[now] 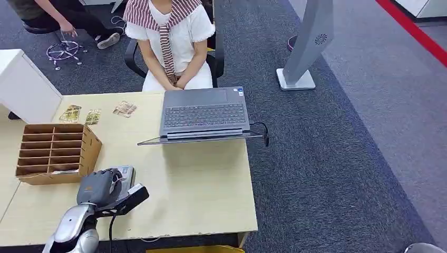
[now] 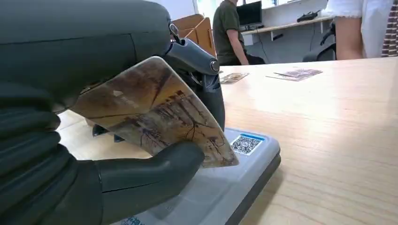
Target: Pass the card to the sensor for recognition and then transmit it.
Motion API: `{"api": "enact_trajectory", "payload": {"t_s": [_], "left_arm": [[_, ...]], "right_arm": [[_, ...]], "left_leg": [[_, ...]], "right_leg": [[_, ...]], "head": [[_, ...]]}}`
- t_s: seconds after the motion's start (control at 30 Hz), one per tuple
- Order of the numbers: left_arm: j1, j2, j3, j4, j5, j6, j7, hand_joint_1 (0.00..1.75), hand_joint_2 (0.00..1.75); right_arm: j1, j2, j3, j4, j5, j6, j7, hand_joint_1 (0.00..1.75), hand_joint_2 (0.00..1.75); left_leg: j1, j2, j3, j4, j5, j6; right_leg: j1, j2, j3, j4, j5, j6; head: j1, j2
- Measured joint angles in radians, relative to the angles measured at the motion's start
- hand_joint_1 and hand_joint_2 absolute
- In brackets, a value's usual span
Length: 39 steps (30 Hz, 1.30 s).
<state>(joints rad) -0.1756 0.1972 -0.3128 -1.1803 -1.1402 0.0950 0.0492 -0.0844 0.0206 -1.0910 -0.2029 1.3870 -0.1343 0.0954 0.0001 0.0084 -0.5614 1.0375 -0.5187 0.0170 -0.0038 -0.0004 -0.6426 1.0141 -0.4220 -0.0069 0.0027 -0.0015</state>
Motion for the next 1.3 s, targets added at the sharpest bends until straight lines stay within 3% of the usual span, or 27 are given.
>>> {"api": "enact_trajectory", "payload": {"t_s": [0.2,0.5,0.73,1.3], "left_arm": [[0.000,0.000,-0.001,0.001,0.017,0.003,0.000,1.75,1.75],[0.003,-0.006,-0.001,-0.049,0.055,0.092,-0.046,1.75,1.75],[-0.030,-0.005,-0.001,-0.134,0.086,0.086,-0.070,1.75,1.75],[-0.030,-0.005,-0.001,-0.161,0.085,0.086,-0.070,1.75,1.75]], "right_arm": [[0.000,-0.002,0.000,0.000,-0.001,-0.002,0.000,0.00,0.00],[0.000,-0.005,0.000,0.000,-0.005,-0.009,-0.010,0.00,0.00],[0.001,-0.006,0.000,0.000,-0.004,-0.009,-0.011,0.00,0.00],[0.001,-0.007,0.000,0.000,-0.004,-0.010,-0.012,0.00,0.00]], "left_leg": [[0.000,0.000,0.000,0.000,0.000,0.000],[0.000,0.000,0.000,0.000,0.000,0.000],[0.000,0.000,0.000,0.000,0.000,0.000],[0.000,0.000,0.000,0.000,0.000,0.000]], "right_leg": [[0.000,0.000,0.000,0.000,0.000,0.000],[0.000,0.000,0.000,0.000,0.000,0.000],[0.000,0.000,0.000,0.000,0.000,0.000],[0.000,0.000,0.000,0.000,0.000,0.000]], "head": [[0.000,0.000],[0.000,0.000],[0.000,0.000],[0.000,0.000]]}}
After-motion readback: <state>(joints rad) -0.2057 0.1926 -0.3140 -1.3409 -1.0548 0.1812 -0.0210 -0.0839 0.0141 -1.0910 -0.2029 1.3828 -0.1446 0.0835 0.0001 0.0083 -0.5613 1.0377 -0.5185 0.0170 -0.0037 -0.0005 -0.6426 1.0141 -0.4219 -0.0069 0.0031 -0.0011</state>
